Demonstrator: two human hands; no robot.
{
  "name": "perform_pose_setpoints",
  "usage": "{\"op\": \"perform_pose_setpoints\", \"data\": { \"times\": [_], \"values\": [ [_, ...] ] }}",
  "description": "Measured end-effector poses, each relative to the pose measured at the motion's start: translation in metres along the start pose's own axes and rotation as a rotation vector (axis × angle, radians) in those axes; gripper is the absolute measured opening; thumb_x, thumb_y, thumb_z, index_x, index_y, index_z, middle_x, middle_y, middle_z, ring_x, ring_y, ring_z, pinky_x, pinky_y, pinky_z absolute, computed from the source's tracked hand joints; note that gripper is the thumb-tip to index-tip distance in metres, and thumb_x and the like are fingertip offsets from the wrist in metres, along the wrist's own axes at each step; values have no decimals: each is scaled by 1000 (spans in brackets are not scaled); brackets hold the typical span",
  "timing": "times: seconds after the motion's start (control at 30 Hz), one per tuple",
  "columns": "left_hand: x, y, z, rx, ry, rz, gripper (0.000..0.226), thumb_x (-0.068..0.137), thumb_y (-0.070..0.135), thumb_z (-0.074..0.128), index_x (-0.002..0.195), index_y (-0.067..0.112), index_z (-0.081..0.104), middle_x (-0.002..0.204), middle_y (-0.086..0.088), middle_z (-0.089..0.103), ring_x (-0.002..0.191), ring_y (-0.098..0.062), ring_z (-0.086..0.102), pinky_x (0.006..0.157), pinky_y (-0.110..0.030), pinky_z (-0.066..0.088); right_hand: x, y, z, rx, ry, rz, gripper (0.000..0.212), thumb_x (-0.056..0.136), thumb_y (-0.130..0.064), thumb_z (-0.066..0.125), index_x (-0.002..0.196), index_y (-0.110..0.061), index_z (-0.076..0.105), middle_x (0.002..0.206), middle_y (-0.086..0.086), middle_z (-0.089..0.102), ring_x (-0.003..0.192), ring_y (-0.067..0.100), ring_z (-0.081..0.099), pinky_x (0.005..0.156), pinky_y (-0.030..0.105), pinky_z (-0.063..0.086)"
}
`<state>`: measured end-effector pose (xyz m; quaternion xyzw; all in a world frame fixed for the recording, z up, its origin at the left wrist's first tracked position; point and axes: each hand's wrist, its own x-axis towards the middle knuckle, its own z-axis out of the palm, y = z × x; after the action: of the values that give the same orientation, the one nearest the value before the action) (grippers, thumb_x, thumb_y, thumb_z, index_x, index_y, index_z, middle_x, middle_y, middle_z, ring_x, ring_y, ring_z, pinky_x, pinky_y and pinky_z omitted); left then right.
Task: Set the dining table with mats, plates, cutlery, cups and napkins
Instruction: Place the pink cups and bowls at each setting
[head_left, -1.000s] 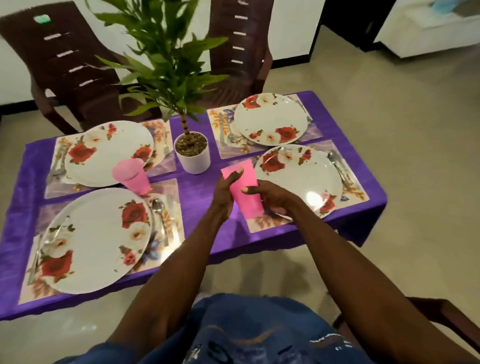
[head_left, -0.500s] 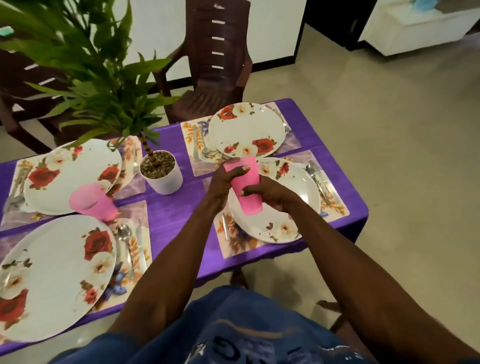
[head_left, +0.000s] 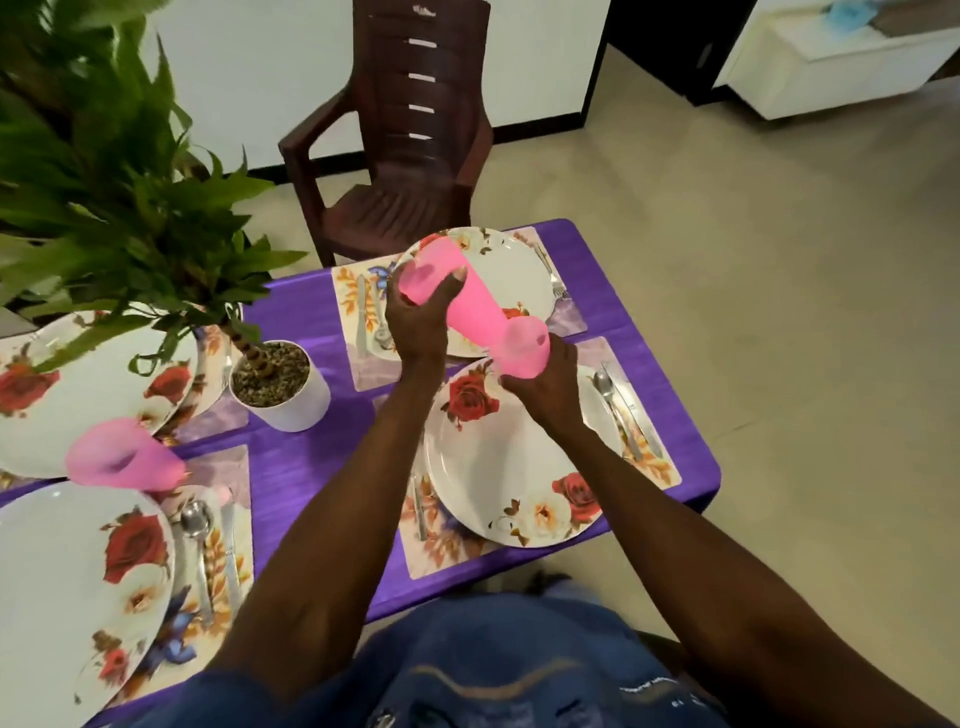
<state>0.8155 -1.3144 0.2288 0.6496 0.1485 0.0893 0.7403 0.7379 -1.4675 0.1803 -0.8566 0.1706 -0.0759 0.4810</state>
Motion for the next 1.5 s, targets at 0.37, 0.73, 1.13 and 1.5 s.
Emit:
{"op": "perform_pose_setpoints", "data": {
  "times": [0.37,0.73,1.13,1.5],
  "values": [
    [-45,-50,18,150,91,-56,93,53,64,83,130,22,53,125,1,61,115,-23,58,93,-47,55,83,30,-49,201,50,68,89,60,-22,90,134,-13,41,128,9,57,114,29,58,88,35,51],
    [-87,-59,64,156,320,-73,82,52,57,85,124,31,56,124,6,61,115,-21,58,89,-50,56,113,83,-72,97,-236,-43,81,67,-29,89,132,-15,43,112,-1,63,96,15,60,67,15,44],
    [-105,-65,66,283,276,-71,85,49,68,85,123,40,53,121,11,60,114,-20,58,85,-53,57,114,99,-64,140,-304,-61,72,76,-18,83,133,-10,40,109,3,61,96,18,61,69,9,48],
    [-123,-68,58,316,207,-25,90,53,62,83,129,25,52,123,5,61,112,-19,59,92,-46,55,106,110,-72,18,-288,16,87,66,-32,83,136,-12,36,117,10,56,98,23,61,71,37,55]
  ]
}}
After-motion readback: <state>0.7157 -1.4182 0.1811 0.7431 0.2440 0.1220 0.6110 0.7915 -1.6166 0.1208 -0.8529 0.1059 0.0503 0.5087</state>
